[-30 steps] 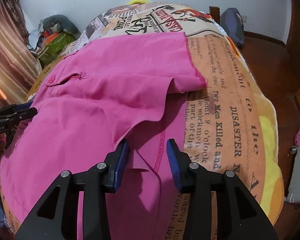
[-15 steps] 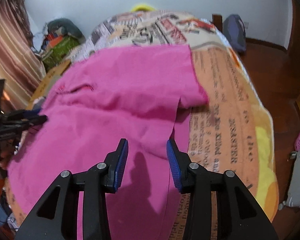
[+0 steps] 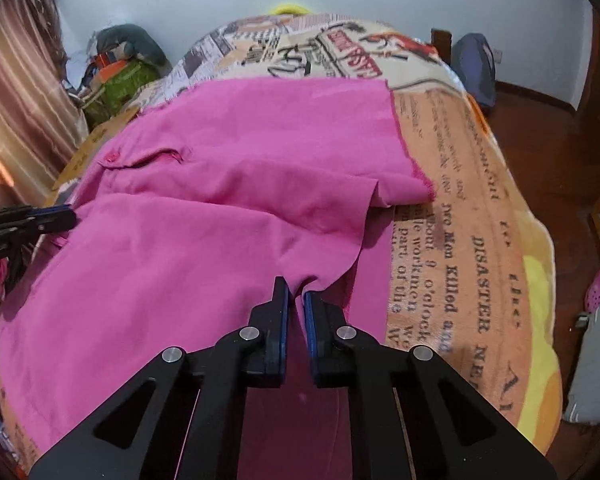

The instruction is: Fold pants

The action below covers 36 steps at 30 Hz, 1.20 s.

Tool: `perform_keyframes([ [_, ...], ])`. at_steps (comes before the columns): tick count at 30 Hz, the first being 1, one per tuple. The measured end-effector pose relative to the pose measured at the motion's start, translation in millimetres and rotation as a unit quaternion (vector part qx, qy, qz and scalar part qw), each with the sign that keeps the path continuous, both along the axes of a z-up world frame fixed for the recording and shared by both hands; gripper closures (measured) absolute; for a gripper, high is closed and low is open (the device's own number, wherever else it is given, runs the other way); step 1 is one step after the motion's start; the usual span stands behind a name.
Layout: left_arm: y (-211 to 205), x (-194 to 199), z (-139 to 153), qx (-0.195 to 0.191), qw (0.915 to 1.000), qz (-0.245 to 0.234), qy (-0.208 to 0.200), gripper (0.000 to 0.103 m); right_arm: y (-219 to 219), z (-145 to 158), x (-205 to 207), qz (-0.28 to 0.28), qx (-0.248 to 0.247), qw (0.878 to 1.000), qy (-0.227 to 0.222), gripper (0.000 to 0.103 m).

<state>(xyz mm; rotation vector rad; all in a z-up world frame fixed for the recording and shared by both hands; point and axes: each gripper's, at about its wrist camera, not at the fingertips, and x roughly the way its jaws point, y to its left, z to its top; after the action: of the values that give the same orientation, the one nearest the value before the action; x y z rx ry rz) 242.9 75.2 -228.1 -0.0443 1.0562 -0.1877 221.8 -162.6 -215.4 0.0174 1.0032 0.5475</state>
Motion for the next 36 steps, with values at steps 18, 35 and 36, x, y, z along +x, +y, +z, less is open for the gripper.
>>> perform_keyframes([
  [18, -11.6, -11.0, -6.6, 0.057, 0.9982, -0.015, -0.004, 0.099, -8.2, -6.5, -31.4, -0.015, -0.014, 1.0, 0.009, 0.097],
  [35, -7.5, 4.1, -13.9, 0.109, 0.9939, 0.001, -0.015, 0.088, -11.7, -11.8, -27.0, -0.011, -0.03, 0.999, 0.003, 0.097],
  [36, -7.6, 5.8, -14.9, 0.115, 0.9933, 0.001, -0.015, 0.087, -10.6, -12.7, -25.0, -0.01, -0.032, 0.999, 0.002, 0.097],
])
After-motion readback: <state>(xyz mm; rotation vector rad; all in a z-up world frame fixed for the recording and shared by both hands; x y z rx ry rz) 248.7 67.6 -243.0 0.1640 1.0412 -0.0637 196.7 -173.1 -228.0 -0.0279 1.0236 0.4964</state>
